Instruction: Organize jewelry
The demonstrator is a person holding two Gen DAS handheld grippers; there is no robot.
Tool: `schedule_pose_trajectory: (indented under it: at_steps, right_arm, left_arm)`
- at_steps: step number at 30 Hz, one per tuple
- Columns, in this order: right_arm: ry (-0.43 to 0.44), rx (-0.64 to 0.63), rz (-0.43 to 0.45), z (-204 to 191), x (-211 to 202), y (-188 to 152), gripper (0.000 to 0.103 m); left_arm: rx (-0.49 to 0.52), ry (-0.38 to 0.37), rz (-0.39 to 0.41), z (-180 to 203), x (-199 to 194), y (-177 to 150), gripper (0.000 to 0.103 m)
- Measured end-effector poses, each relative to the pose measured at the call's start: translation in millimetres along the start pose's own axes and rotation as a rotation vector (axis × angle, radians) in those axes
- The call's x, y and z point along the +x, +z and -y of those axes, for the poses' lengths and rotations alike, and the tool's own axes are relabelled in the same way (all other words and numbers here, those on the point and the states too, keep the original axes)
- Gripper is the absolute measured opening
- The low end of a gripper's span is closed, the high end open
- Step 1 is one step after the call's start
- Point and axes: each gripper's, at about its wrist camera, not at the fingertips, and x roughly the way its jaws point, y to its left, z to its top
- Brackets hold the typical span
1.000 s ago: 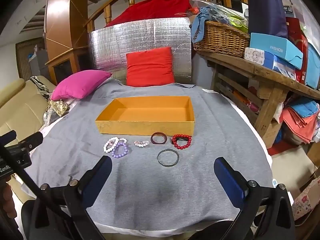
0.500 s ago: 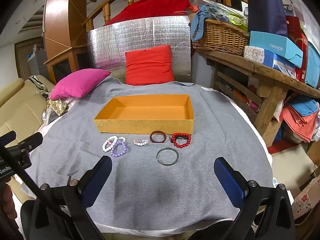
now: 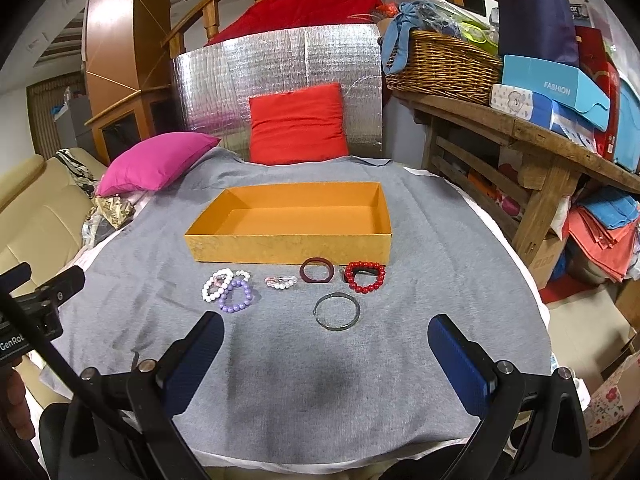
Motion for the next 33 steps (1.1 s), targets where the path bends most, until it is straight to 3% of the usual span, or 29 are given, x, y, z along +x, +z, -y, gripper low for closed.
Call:
schedule_pose_trajectory:
  at_steps: [21,28,33]
  right_arm:
    - [-0.012,0.046,-0.021,8.1,57.0,17.7,0.103]
    - [-0.001,0.074,-0.059,21.7,106.9,29.8,0.103]
    - [0.096,0.174,-0.147,48.7,173.0,39.8,0.103]
  left_arm:
    - [0.016,0.015,-0.049,5.6,52.5,4.2,0.103]
    - [0.023,0.019,-0.065,14.3,93.3,12.1,0.103]
    - [0.01,-0.006,-0.079,27.0,139.8,23.2,0.103]
